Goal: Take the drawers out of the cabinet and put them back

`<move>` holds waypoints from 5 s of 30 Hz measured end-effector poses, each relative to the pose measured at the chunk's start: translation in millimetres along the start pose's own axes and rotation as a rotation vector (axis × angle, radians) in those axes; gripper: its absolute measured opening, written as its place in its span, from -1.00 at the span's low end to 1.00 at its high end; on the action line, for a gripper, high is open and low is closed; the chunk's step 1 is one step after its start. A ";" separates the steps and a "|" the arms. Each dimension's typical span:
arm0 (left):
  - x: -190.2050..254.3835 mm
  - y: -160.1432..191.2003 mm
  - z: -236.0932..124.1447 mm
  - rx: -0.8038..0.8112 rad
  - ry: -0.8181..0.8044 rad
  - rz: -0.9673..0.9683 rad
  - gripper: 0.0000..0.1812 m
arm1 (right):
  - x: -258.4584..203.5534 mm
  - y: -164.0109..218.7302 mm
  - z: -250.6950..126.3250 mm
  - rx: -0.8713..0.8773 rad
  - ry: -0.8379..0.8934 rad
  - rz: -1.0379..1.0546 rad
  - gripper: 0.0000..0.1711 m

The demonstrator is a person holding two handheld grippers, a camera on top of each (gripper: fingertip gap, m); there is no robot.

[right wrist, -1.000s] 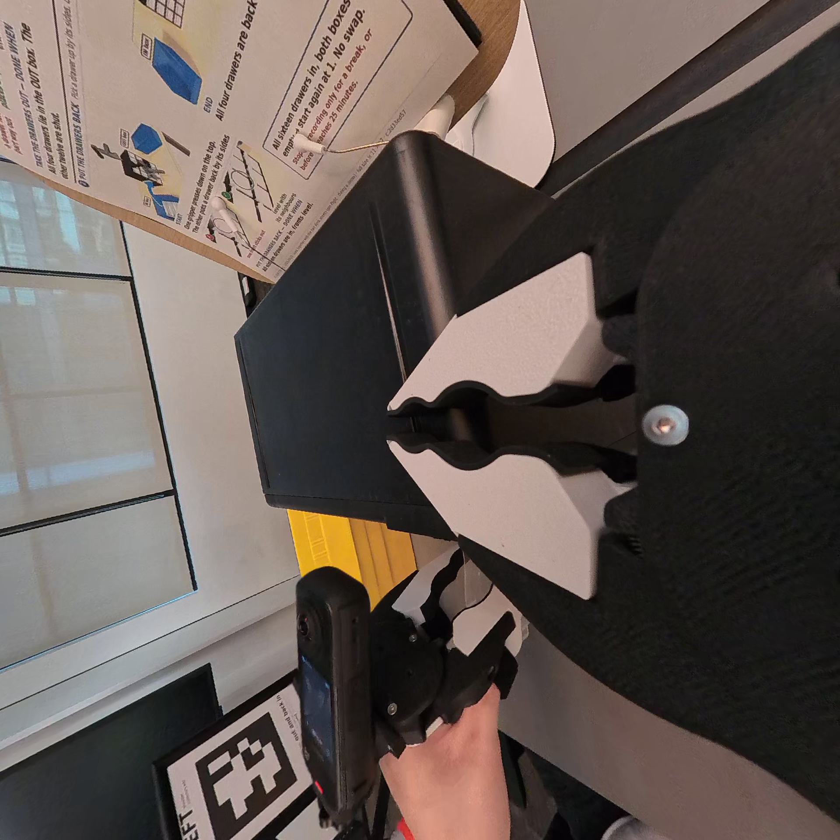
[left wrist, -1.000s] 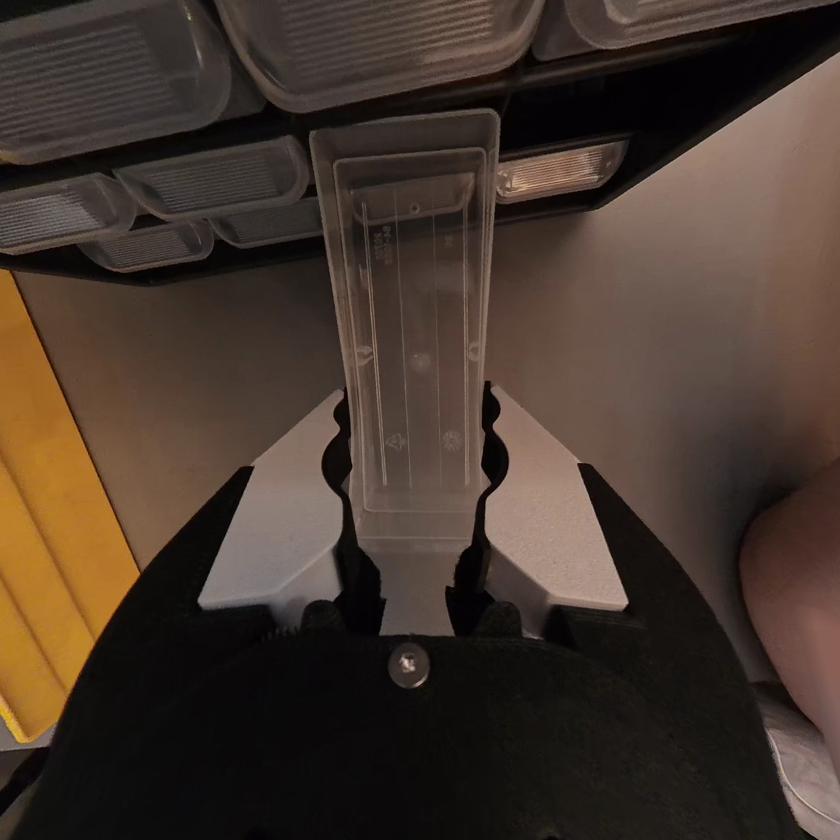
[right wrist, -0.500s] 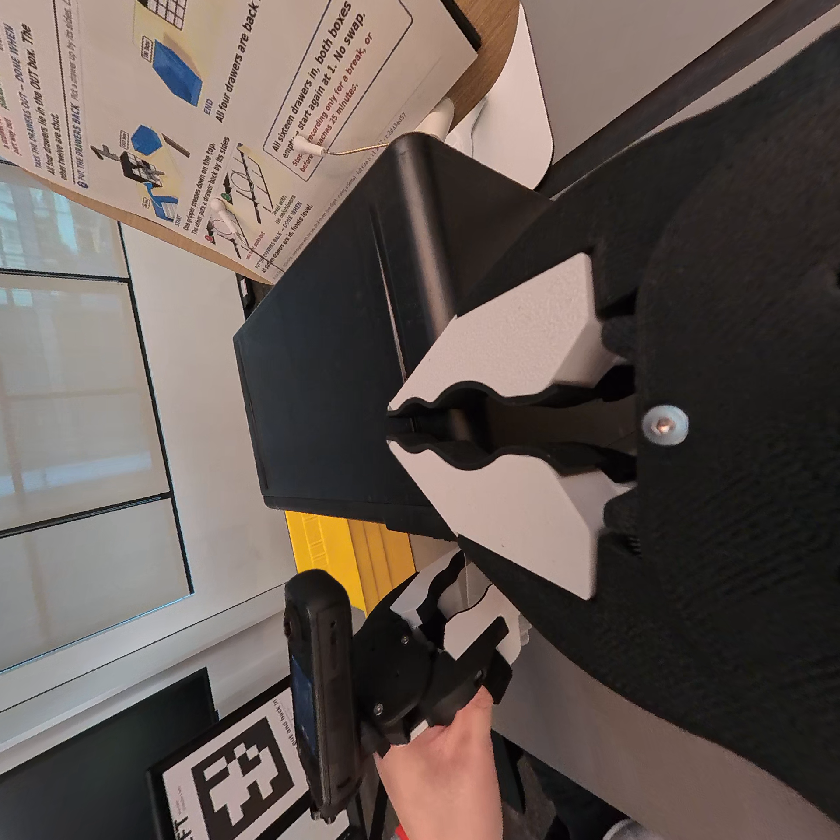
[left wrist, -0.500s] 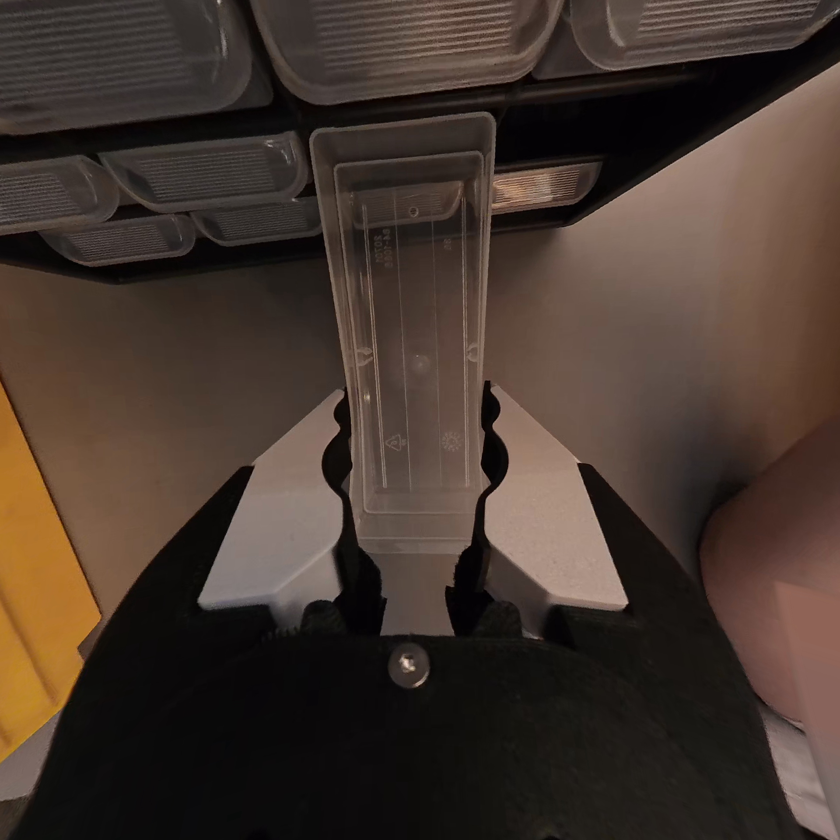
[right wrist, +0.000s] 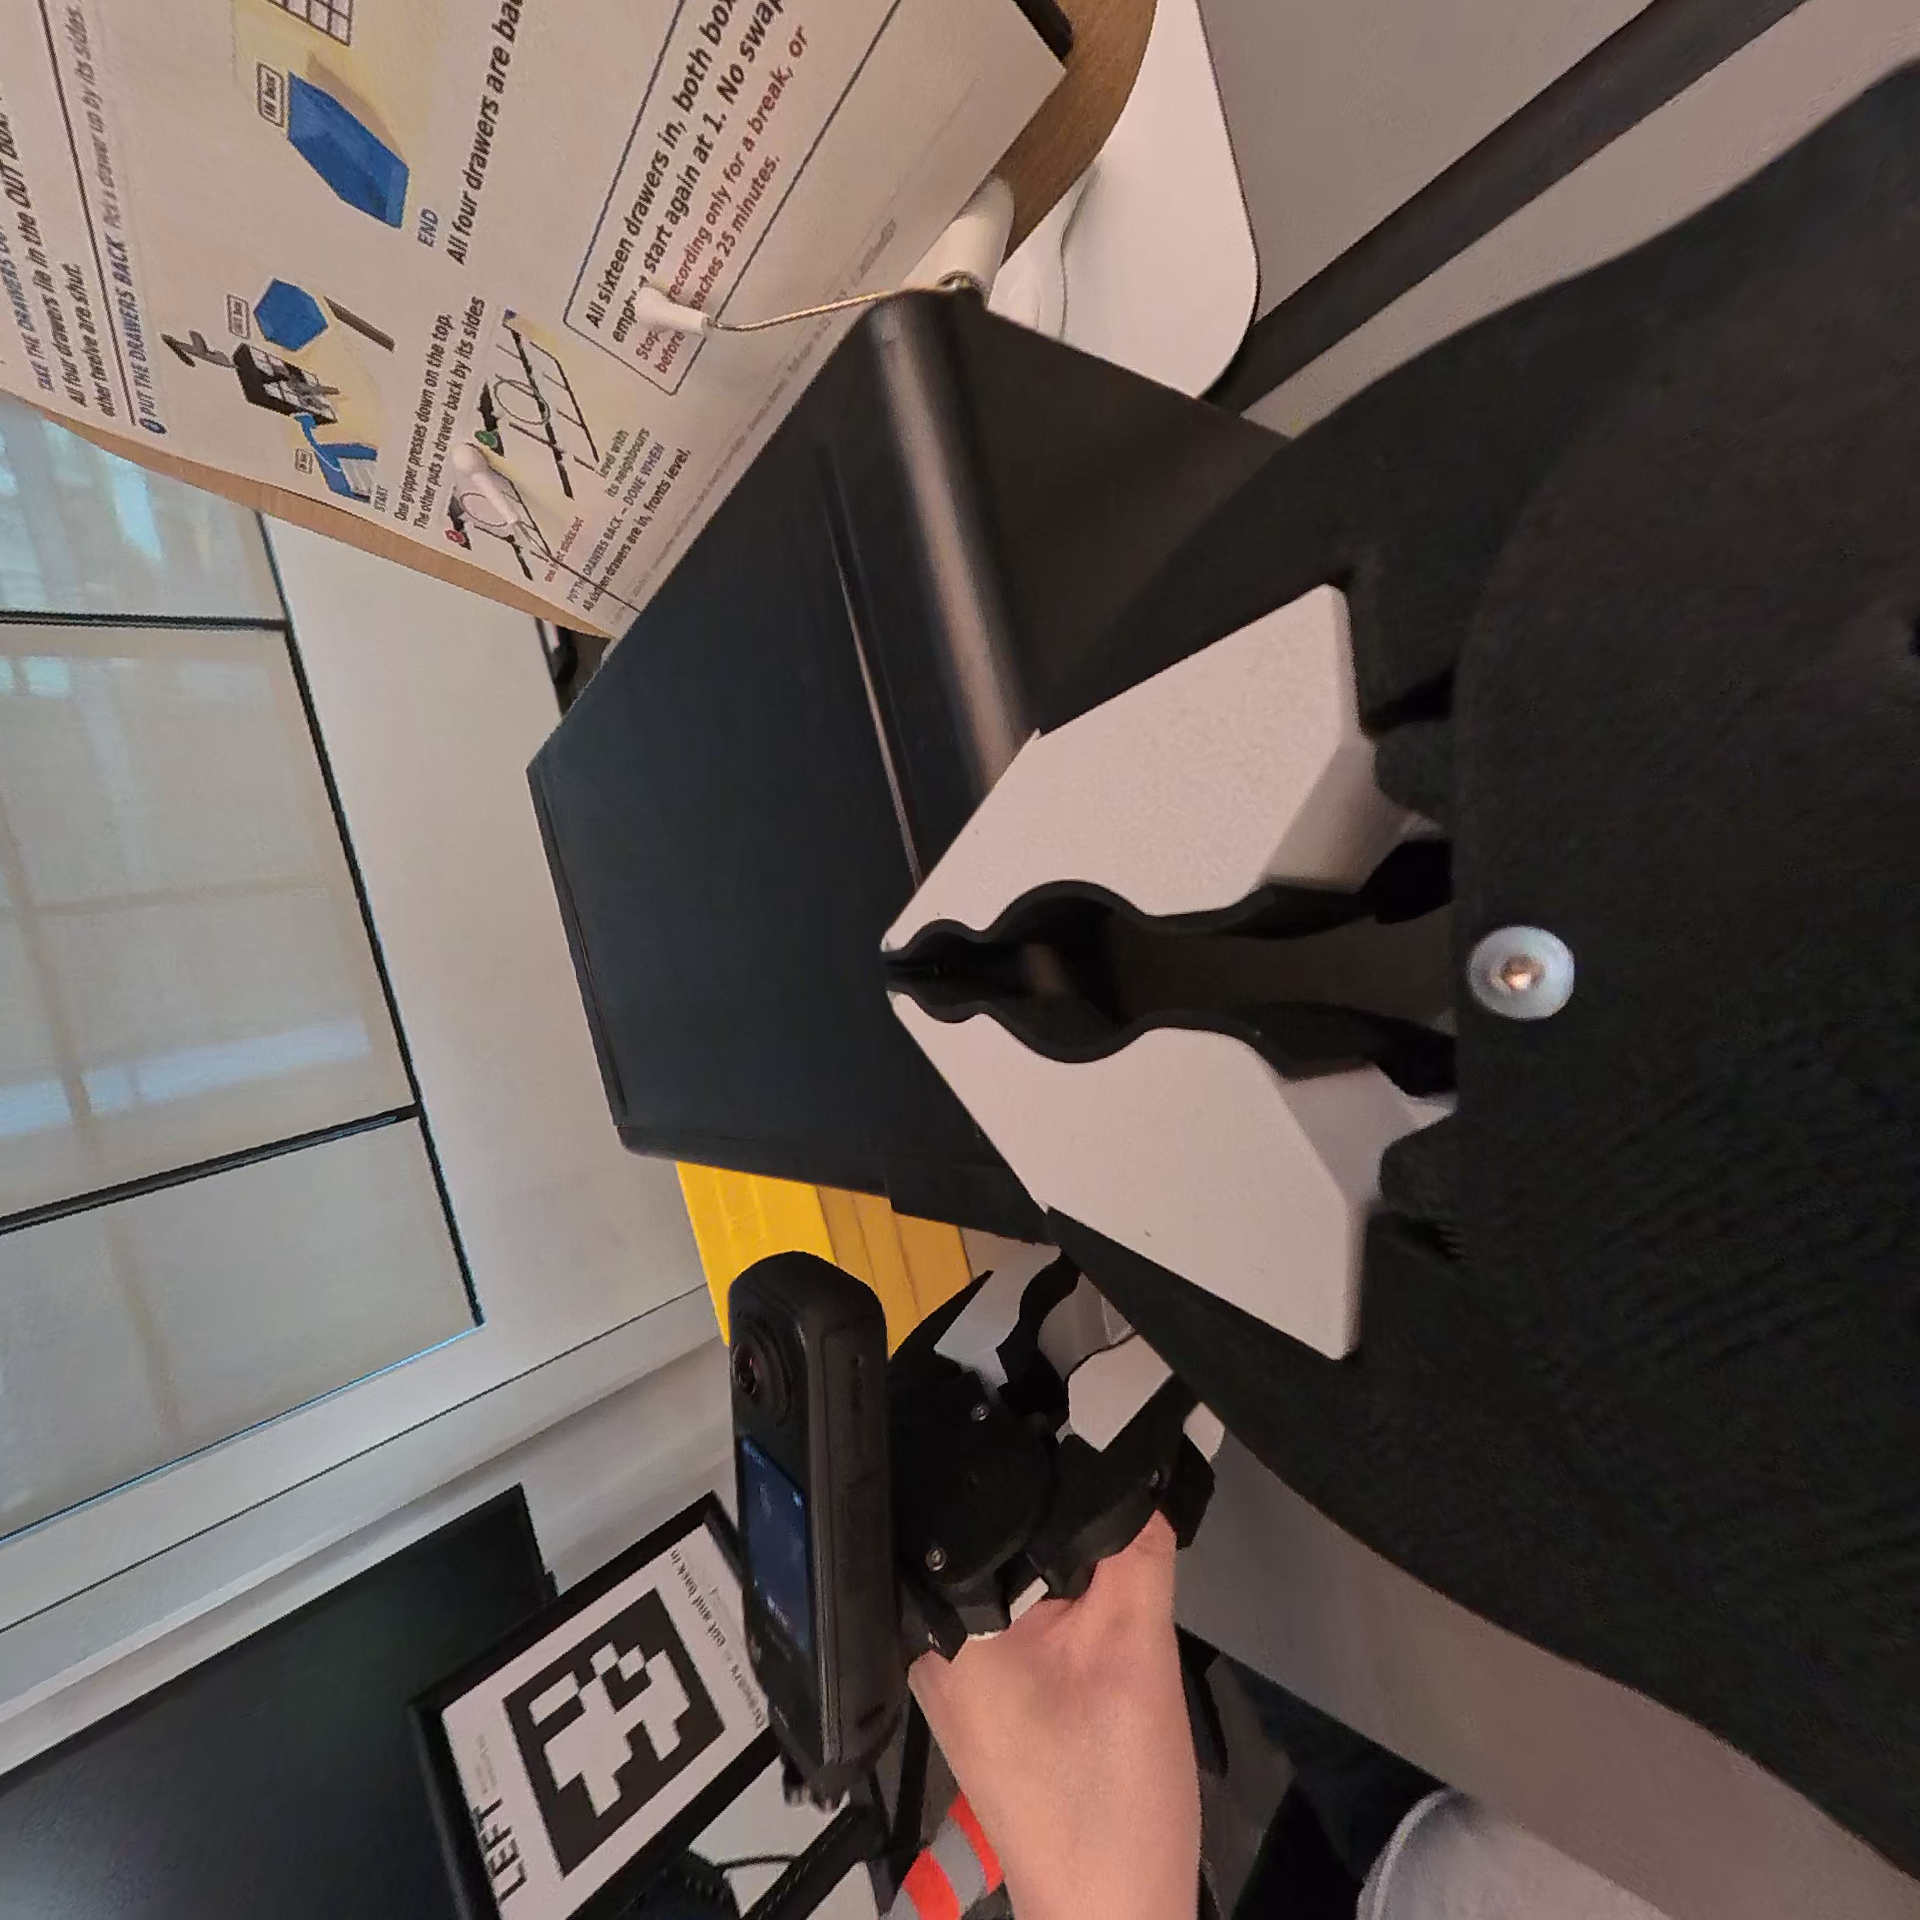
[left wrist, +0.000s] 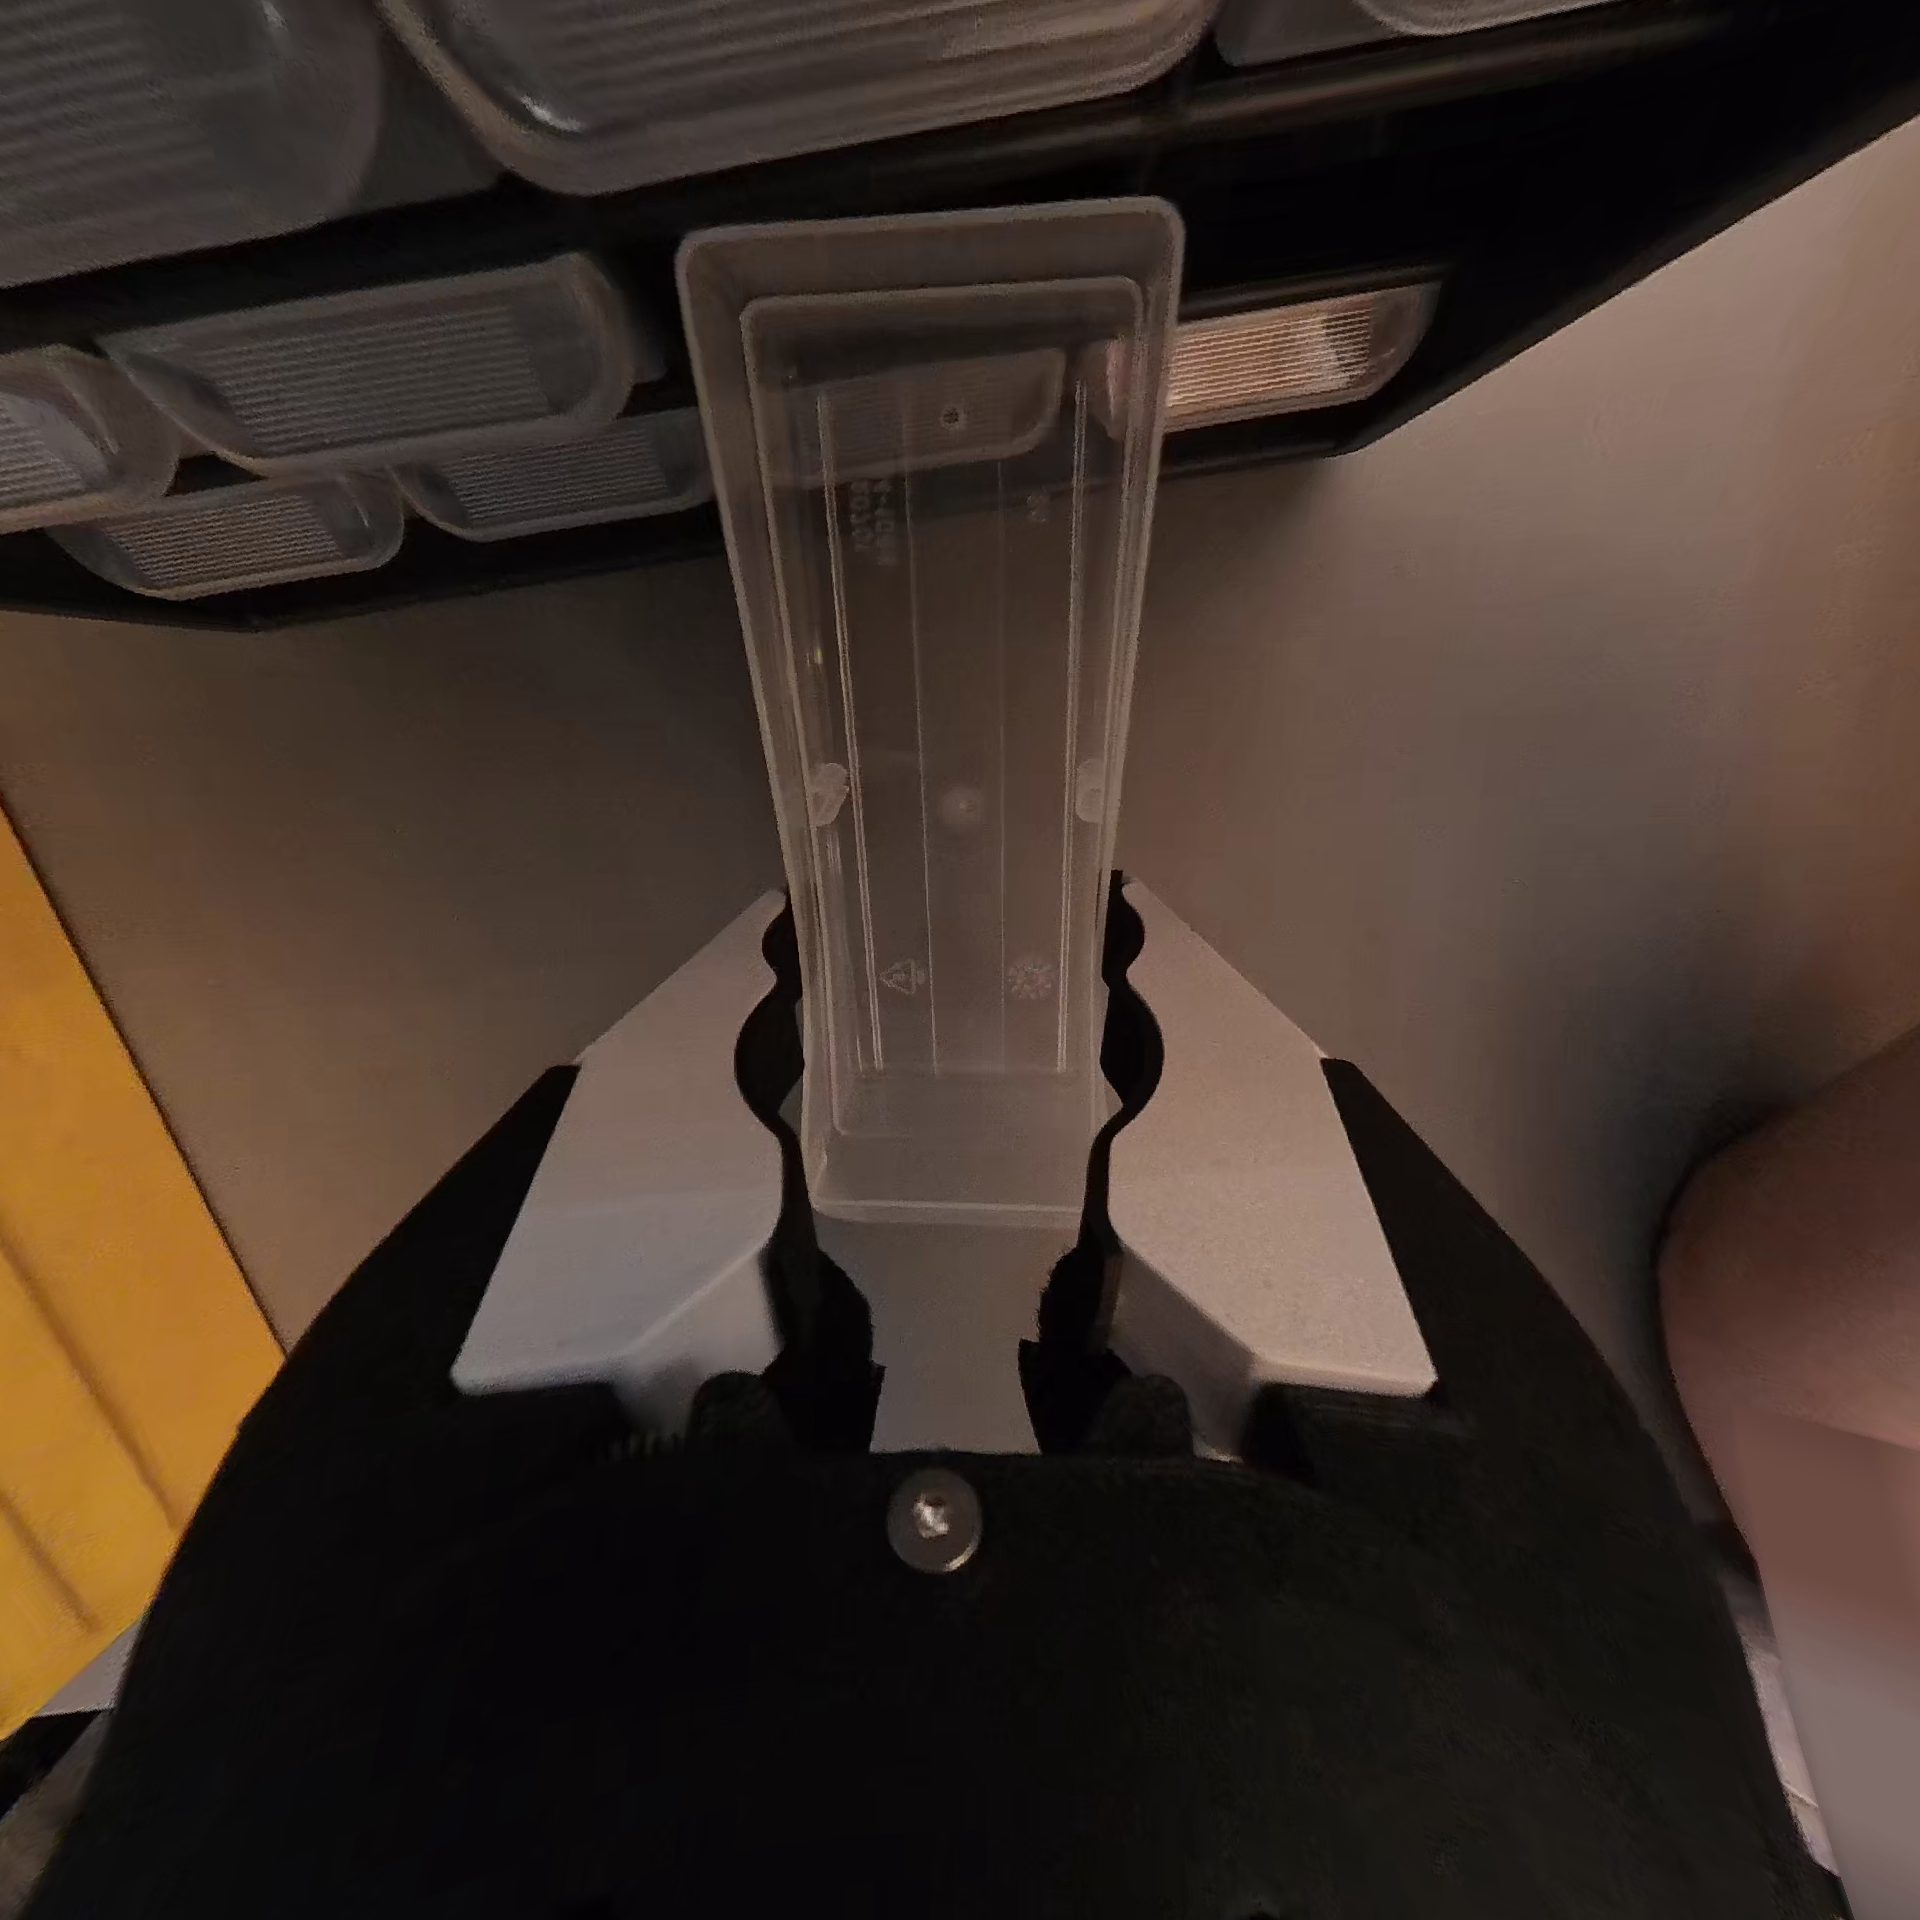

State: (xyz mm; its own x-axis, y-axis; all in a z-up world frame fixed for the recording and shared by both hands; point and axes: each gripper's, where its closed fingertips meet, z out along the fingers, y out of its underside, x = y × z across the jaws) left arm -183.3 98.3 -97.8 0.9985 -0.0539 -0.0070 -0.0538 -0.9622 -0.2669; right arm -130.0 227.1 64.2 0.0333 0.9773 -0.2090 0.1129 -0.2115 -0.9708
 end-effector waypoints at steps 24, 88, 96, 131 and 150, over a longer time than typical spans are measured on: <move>-4.1 -0.1 -8.4 -0.054 -0.025 0.011 -0.39 | 0.4 -0.1 0.0 -0.005 0.013 -0.021 -1.00; 18.2 9.4 -34.3 0.804 -0.623 1.141 -0.66 | -0.1 -0.5 0.6 0.011 -0.018 -0.001 -1.00; 8.7 2.8 -32.1 0.822 -0.697 1.180 -0.82 | 0.0 -0.7 0.5 0.012 -0.022 0.002 -1.00; -9.3 -65.3 0.1 0.834 -0.960 1.217 -1.00 | 0.1 -0.8 0.8 0.012 -0.031 0.008 -1.00; -8.0 -76.1 1.7 0.863 -0.926 1.174 -1.00 | 0.0 -1.0 3.2 0.004 -0.025 0.000 -1.00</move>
State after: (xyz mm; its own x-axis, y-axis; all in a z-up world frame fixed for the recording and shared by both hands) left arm -187.2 172.4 -79.1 0.1209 -0.1098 -0.9866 -0.9890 -0.0983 -0.1103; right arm -133.3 227.3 64.8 0.0088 0.9772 -0.2120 0.1092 -0.2117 -0.9712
